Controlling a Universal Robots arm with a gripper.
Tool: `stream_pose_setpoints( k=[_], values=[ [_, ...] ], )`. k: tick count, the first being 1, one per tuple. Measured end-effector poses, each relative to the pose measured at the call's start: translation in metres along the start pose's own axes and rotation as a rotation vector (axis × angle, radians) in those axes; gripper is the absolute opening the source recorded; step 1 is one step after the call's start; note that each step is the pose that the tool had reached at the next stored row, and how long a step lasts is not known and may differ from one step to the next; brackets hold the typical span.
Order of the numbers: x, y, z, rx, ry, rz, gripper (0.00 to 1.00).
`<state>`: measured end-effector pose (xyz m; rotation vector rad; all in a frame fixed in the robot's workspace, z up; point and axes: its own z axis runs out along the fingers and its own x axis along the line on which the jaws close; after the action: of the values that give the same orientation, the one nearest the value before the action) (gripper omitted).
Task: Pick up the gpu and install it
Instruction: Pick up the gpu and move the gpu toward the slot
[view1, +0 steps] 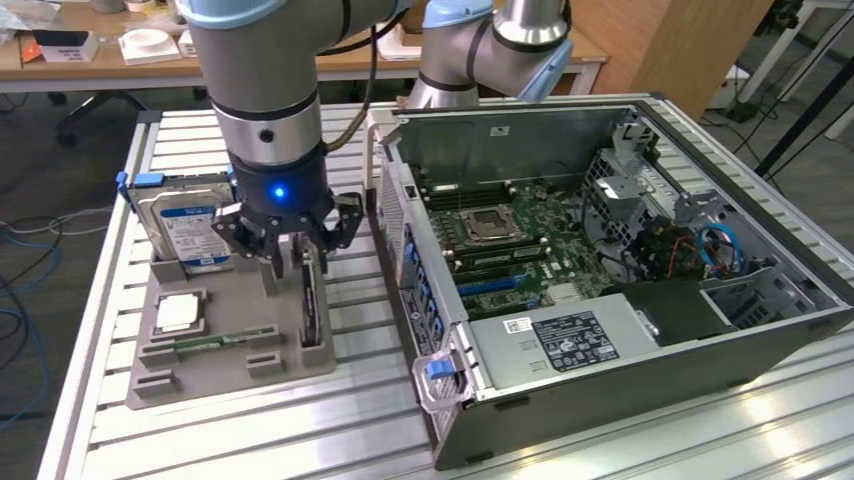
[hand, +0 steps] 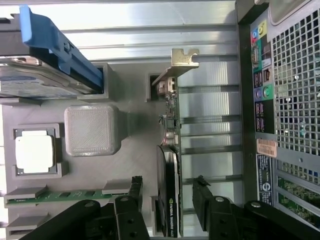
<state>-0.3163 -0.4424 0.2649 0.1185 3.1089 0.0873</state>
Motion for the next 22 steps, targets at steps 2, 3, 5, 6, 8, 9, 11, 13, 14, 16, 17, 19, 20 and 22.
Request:
stream_pose_setpoints(
  k=[2, 3, 5, 6, 8, 9, 11, 13, 14, 16, 17, 19, 20, 22],
  values=[
    [0.0, -0.0001, 0.0036, -0.0001, -0.0005, 0.0, 0.53],
    [0.0, -0.0001, 0.0055, -0.0001, -0.0007, 0.0, 0.53],
    [-0.002, -0.0001, 0.0091, -0.0001, -0.0012, 0.0, 0.53],
    [-0.003, 0.0, 0.0109, -0.0001, -0.0014, 0.0, 0.53],
    [-0.007, 0.0, 0.0148, -0.0002, -0.0018, 0.0, 0.53],
    [-0.007, 0.0, 0.0167, -0.0003, -0.0021, 0.0, 0.53],
    [-0.007, -0.0003, 0.0202, -0.0002, -0.0021, 0.0, 0.53],
    [-0.005, -0.0005, 0.0237, -0.0001, -0.0022, 0.001, 0.53],
    [-0.004, -0.0008, 0.0256, 0.0, -0.0022, 0.001, 0.53],
    [-0.004, -0.0009, 0.0271, -0.0001, -0.0024, 0.001, 0.53],
    [-0.004, -0.0009, 0.0272, -0.0002, -0.0025, 0.001, 0.53],
    [-0.004, -0.0009, 0.0272, -0.0002, -0.0025, 0.001, 0.53],
    [-0.004, -0.0009, 0.0272, -0.0002, -0.0025, 0.001, 0.53],
    [-0.004, -0.0009, 0.0272, -0.0002, -0.0025, 0.001, 0.52]
  ],
)
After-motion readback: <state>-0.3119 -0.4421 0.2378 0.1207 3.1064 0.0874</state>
